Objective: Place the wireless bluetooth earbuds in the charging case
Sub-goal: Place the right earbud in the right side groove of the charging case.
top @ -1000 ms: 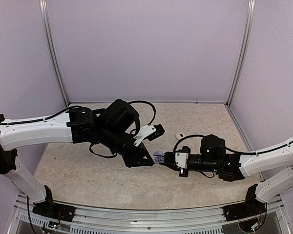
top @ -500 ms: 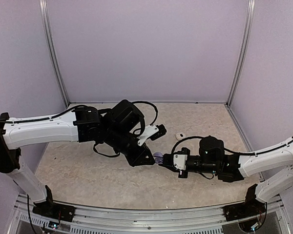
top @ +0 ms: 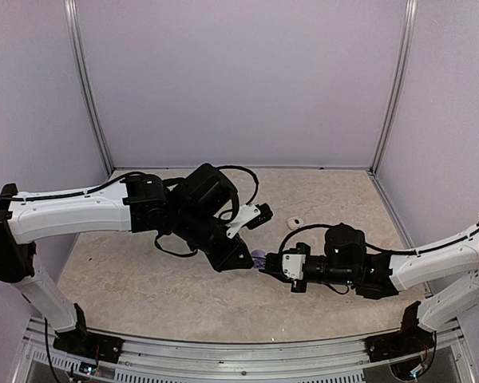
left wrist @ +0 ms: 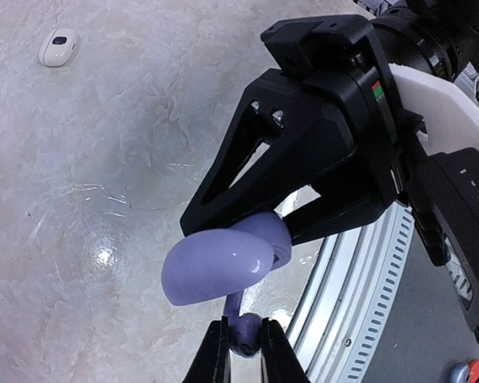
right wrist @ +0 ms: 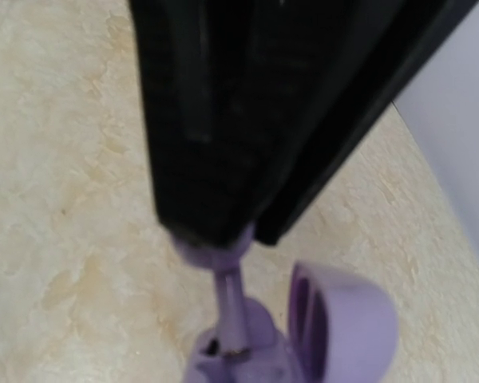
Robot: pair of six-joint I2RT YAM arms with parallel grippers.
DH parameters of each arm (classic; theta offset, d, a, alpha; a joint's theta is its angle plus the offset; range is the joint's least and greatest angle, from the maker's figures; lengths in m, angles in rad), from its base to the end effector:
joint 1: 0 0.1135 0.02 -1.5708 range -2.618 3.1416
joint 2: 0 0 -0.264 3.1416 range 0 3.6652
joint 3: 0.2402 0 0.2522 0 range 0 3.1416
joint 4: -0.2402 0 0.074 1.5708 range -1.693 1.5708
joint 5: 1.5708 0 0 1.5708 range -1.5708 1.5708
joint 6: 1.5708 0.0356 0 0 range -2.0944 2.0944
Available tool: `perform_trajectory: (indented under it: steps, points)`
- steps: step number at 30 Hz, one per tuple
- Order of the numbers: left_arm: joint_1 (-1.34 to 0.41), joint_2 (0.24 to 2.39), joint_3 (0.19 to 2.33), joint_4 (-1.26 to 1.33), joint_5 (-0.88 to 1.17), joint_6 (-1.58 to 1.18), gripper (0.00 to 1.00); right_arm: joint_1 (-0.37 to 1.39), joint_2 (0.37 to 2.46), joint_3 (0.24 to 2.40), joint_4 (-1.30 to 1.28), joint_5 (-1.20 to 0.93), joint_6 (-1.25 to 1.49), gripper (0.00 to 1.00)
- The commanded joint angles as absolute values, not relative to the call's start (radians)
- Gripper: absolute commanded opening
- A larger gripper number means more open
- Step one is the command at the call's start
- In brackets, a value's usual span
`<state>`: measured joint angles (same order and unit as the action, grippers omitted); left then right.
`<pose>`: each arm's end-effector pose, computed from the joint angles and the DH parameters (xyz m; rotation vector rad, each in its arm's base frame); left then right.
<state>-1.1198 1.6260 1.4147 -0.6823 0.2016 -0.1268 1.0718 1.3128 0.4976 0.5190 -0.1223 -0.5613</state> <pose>0.1483 -0.3225 0.2995 1.3226 2.2464 -0.7495 0.1248 0.2382 0.1997 -1.4353 1.2311 0.4650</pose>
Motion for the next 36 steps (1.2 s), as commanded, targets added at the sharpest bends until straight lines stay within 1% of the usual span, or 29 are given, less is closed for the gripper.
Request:
perform_trajectory:
  steps: [1, 24, 36]
  points:
    - [-1.115, 1.644, 1.442, -0.689, 0.198, -0.126, 0.12, 1.089, 1.319, 0.531, 0.522, -0.120, -0.565, 0.00]
    - [-1.132, 1.667, 1.445, -0.695, 0.219, -0.117, 0.11, 1.090, 1.332, 0.532, 0.526, -0.109, -0.560, 0.00]
    - [-1.137, 1.696, 1.488, -0.723, 0.229, -0.117, 0.10, 1.112, 1.360, 0.541, 0.506, -0.083, -0.597, 0.00]
